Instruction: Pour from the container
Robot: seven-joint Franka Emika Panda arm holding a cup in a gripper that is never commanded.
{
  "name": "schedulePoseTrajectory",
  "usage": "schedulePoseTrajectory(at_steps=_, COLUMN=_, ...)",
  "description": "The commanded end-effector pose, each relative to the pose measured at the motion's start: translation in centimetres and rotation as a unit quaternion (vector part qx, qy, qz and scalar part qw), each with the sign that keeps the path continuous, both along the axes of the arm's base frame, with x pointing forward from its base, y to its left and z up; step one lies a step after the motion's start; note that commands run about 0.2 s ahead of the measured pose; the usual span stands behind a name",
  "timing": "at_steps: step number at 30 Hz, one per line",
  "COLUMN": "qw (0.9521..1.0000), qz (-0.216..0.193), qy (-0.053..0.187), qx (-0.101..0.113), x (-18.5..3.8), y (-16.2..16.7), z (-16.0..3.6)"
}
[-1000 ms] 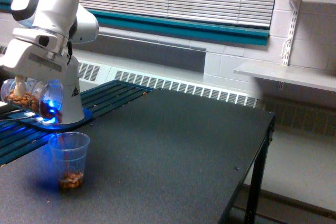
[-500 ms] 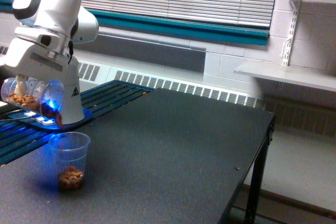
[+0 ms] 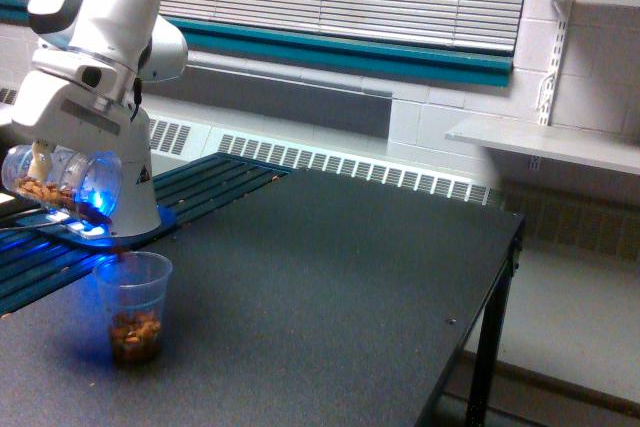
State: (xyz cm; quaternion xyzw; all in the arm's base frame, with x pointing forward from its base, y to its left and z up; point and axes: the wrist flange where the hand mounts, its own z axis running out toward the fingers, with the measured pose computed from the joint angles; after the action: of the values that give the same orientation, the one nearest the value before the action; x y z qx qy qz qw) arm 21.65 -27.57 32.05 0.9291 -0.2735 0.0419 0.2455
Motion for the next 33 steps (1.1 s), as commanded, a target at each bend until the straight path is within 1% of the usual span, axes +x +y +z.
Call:
schedulePoseTrajectory(at_steps=1, qw=0.9999, qz=0.003, qy=0.007, qx=-0.010, x=0.6, y=0.0, z=0.6)
schedulePoseTrajectory(at_steps=11, qw=0.9994, qz=0.002, qy=0.032, qx=-0.014, x=0.8, y=0.1, z=1.0)
schedulePoseTrajectory(at_steps=21, qw=0.9990, qz=-0.001, qy=0.041, qx=-0.018, x=1.1, y=0.4, z=1.3)
schedulePoseTrajectory(at_steps=29, qw=0.9973, qz=-0.006, qy=0.066, qx=-0.032, x=1.1, y=0.3, z=2.0)
schedulePoseTrajectory(at_steps=33, qw=0.9965, qz=-0.013, qy=0.074, qx=-0.036, x=1.0, y=0.4, z=2.3)
